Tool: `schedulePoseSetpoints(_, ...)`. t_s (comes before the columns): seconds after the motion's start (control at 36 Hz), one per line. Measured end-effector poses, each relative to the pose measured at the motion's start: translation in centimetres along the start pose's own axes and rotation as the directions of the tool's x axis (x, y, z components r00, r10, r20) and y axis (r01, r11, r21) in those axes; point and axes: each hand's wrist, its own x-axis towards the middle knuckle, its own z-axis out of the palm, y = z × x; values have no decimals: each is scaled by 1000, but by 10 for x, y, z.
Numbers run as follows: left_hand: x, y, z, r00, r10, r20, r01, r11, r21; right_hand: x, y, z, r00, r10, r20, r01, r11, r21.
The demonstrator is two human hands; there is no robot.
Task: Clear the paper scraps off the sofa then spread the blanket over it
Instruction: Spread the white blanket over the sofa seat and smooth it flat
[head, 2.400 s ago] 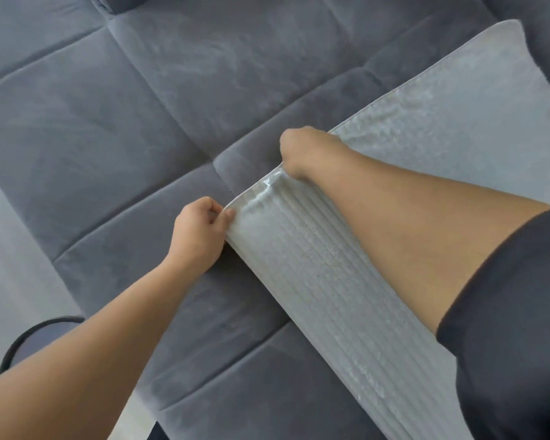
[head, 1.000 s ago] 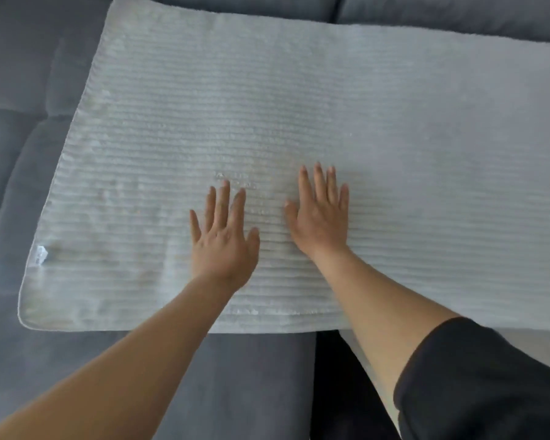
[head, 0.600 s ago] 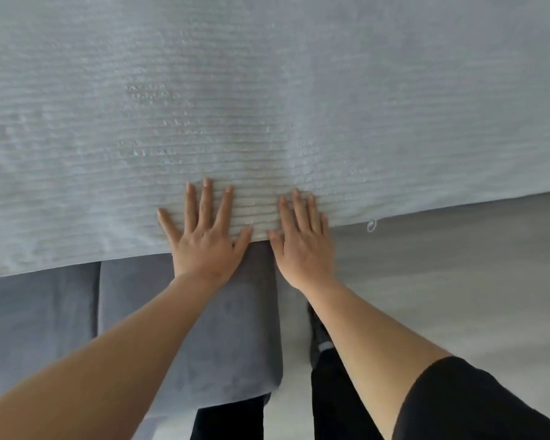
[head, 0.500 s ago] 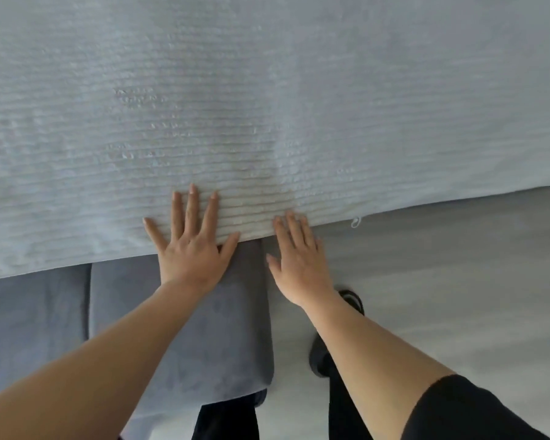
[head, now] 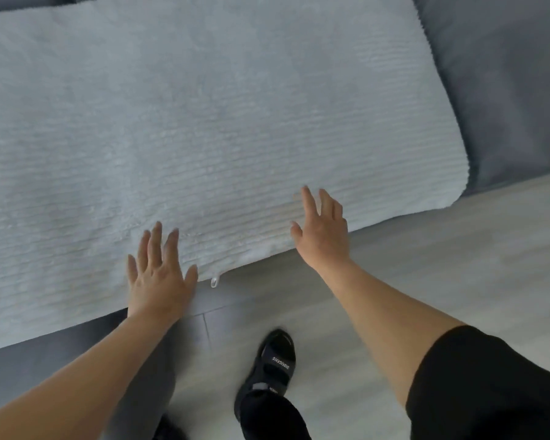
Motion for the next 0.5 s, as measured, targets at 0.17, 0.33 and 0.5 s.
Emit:
schedulePoseSetpoints(0.17, 87, 140, 18, 964, 261, 52, -266, 939, 218, 82, 82, -15, 950, -283, 132, 305, 930, -205)
schedulePoseSetpoints(0.33, 138, 219, 43, 957, 185, 226, -246, 926, 286, 122, 138, -13, 925, -353, 142, 374, 913, -165)
schedulePoseSetpoints(0.5, 144, 230, 37, 943, 45, 330, -176, 909, 379, 109, 242, -37, 985, -150, 87, 160, 980, -117)
